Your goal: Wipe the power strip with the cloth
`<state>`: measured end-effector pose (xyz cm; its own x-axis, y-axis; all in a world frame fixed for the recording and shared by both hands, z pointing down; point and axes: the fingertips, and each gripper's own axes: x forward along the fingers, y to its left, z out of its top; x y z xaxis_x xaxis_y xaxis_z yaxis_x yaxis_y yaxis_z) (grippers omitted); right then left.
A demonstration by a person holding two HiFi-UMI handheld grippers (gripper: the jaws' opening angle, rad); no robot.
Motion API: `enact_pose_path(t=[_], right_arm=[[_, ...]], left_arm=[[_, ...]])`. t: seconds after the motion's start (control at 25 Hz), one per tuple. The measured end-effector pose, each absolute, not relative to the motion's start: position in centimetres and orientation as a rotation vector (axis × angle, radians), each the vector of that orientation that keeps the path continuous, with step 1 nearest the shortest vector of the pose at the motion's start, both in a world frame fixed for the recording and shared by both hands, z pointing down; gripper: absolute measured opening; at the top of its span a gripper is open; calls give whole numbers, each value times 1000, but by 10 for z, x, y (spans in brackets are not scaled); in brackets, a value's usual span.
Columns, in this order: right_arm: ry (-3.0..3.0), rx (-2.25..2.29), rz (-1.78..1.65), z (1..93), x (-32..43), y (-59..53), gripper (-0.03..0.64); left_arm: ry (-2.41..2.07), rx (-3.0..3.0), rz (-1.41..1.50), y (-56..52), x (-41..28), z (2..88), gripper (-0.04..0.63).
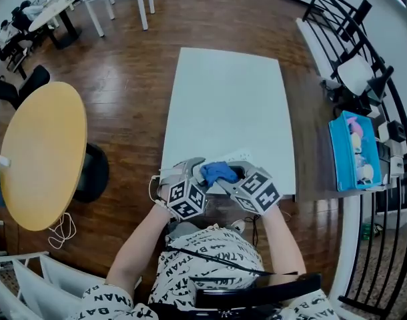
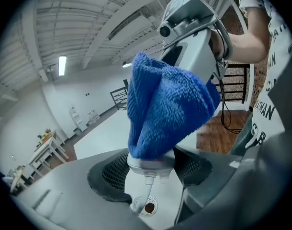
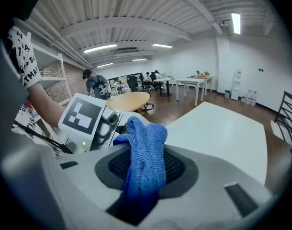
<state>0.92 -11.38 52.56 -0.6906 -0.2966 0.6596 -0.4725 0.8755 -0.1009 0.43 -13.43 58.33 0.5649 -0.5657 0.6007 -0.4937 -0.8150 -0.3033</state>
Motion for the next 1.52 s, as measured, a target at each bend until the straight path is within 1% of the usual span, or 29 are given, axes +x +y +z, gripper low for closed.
enact_pose_path(t=[0.28, 0.44, 0.84, 1.08, 1.52], right_arm=[[-2374, 512, 295, 528, -11, -98, 135], [-2372, 554, 266, 524, -4, -102, 135], [-2282, 807, 218, 510, 74, -133, 135], [-2220, 924, 233, 508, 122, -152, 135], [-2097, 1098, 214, 502, 187, -178, 135]], left_arm=[[868, -2604, -1077, -126, 10, 564, 284], [858, -2612, -1043, -123, 9, 558, 284], [872, -2643, -947, -116, 8, 543, 284], [875, -2640, -935, -112, 3, 537, 284], [883, -2639, -939, -113, 0, 534, 282]])
